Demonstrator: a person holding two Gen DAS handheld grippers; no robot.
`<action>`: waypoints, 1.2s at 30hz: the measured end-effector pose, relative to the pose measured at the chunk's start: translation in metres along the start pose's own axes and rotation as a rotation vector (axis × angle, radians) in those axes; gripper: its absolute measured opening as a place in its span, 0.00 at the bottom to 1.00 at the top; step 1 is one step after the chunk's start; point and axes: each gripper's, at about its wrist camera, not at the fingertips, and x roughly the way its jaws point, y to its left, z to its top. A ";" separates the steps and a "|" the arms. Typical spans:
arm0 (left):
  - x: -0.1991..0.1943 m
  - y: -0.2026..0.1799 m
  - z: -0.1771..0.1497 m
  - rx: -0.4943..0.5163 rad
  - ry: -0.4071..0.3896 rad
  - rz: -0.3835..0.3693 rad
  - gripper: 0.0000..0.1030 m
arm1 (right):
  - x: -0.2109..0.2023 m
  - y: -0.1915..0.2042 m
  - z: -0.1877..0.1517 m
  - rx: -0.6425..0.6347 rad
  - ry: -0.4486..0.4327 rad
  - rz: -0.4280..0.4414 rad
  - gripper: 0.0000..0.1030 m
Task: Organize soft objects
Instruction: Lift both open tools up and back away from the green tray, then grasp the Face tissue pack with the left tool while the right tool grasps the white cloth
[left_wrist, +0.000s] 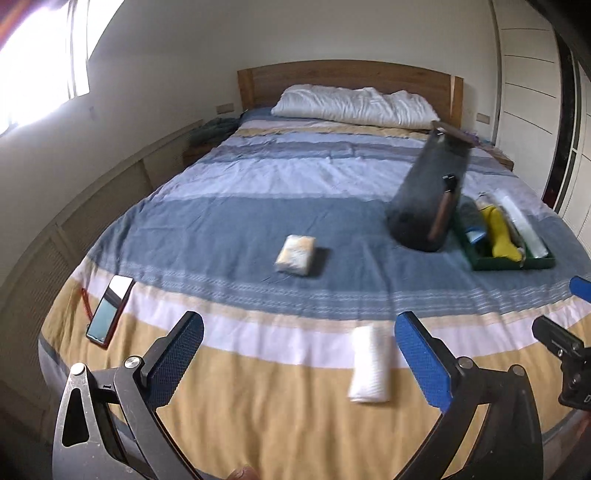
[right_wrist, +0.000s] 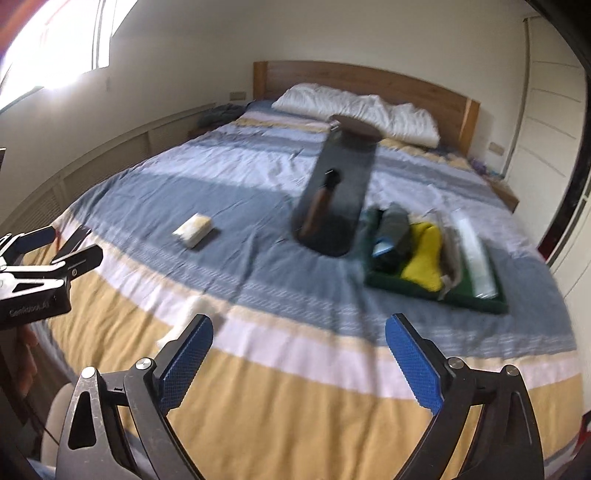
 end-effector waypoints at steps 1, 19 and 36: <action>0.003 0.006 -0.002 0.000 0.005 0.009 0.99 | 0.007 0.008 0.001 -0.001 0.012 0.005 0.96; 0.105 0.056 0.005 -0.011 0.087 -0.026 0.99 | 0.167 0.109 0.006 0.064 0.250 0.037 0.94; 0.227 0.036 0.056 0.046 0.172 -0.134 0.99 | 0.235 0.122 -0.014 0.202 0.361 -0.033 0.88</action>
